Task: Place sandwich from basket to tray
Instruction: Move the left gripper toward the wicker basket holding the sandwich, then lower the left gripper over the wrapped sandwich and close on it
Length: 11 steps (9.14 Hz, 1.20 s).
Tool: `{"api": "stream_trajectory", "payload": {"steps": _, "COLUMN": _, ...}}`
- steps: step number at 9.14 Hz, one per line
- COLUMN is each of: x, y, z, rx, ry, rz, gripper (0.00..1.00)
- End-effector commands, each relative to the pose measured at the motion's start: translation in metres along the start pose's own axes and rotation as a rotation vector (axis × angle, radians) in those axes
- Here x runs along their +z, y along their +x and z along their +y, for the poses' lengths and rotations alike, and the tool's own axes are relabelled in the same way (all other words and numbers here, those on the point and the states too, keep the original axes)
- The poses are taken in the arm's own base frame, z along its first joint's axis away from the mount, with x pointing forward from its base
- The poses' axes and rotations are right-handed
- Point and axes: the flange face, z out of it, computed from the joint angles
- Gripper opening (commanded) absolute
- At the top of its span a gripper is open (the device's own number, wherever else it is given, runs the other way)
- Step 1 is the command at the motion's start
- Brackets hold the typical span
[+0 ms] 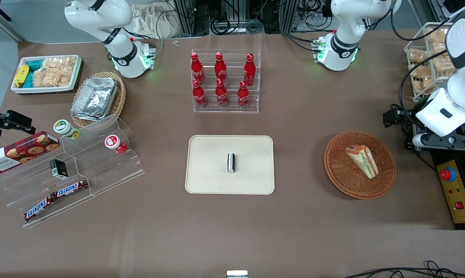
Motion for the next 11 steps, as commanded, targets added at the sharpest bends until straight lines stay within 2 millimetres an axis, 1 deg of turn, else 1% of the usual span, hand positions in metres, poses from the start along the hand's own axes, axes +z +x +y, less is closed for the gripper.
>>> {"api": "stream_trajectory", "payload": {"steps": 1, "x": 0.024, "y": -0.003, "z": -0.014, "rx": -0.030, "ry": 0.002, "rz": -0.046, "gripper": 1.00}}
{"api": "stream_trajectory", "payload": {"steps": 2, "x": 0.037, "y": -0.003, "z": -0.028, "rx": -0.056, "ry": 0.001, "rz": -0.032, "gripper": 1.00}}
{"api": "stream_trajectory", "payload": {"steps": 3, "x": 0.057, "y": -0.007, "z": -0.044, "rx": -0.090, "ry": -0.006, "rz": -0.019, "gripper": 1.00}}
{"api": "stream_trajectory", "payload": {"steps": 4, "x": 0.078, "y": -0.009, "z": -0.048, "rx": -0.100, "ry": -0.007, "rz": -0.039, "gripper": 1.00}}
{"api": "stream_trajectory", "payload": {"steps": 5, "x": 0.103, "y": -0.010, "z": -0.052, "rx": -0.108, "ry": -0.003, "rz": -0.053, "gripper": 1.00}}
{"api": "stream_trajectory", "payload": {"steps": 6, "x": 0.136, "y": -0.016, "z": -0.057, "rx": -0.137, "ry": -0.003, "rz": -0.047, "gripper": 1.00}}
{"api": "stream_trajectory", "payload": {"steps": 7, "x": 0.164, "y": -0.019, "z": -0.057, "rx": -0.191, "ry": -0.002, "rz": -0.028, "gripper": 1.00}}
{"api": "stream_trajectory", "payload": {"steps": 9, "x": 0.192, "y": -0.013, "z": -0.053, "rx": -0.446, "ry": -0.003, "rz": 0.015, "gripper": 1.00}}
{"api": "stream_trajectory", "payload": {"steps": 10, "x": 0.210, "y": -0.013, "z": -0.052, "rx": -0.550, "ry": -0.021, "rz": 0.039, "gripper": 1.00}}
{"api": "stream_trajectory", "payload": {"steps": 11, "x": 0.235, "y": -0.015, "z": -0.052, "rx": -0.663, "ry": -0.029, "rz": 0.057, "gripper": 1.00}}
